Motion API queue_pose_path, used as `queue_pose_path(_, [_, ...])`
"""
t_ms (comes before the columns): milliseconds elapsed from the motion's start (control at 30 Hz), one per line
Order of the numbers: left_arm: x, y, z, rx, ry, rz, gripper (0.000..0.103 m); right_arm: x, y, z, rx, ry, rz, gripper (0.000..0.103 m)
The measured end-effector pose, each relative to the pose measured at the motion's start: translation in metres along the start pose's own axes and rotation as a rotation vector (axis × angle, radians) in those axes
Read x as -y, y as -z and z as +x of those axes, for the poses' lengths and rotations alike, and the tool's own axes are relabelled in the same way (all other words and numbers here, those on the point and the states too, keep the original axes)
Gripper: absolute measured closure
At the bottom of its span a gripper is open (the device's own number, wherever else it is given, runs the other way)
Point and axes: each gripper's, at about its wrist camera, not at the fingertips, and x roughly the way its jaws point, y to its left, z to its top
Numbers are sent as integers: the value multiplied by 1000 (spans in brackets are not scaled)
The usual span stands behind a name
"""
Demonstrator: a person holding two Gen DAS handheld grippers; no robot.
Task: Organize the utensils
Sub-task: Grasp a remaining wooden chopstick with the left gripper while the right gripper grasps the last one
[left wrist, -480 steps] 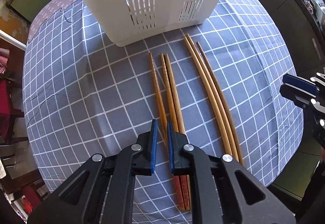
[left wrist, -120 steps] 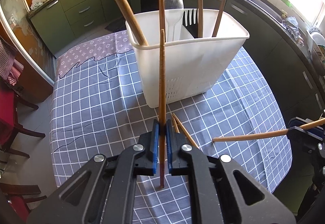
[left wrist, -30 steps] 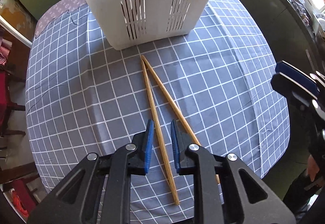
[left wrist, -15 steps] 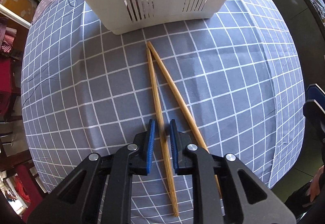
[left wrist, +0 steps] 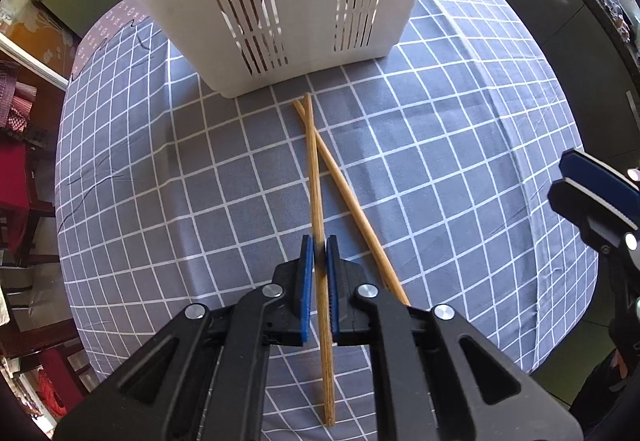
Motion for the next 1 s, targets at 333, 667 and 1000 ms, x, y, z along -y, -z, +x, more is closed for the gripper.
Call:
queue_pose_path(333, [-10, 20, -46, 112, 28, 9, 96, -16, -5, 23, -61, -13, -19, 78])
queue_pose_path(667, [-48, 43, -85, 249, 67, 3, 97, -40, -15, 45, -130, 0, -64, 78])
queue_pose_path(1000, [-60, 61, -119, 392, 51, 15, 97, -69, -30, 90, -255, -4, -93, 78])
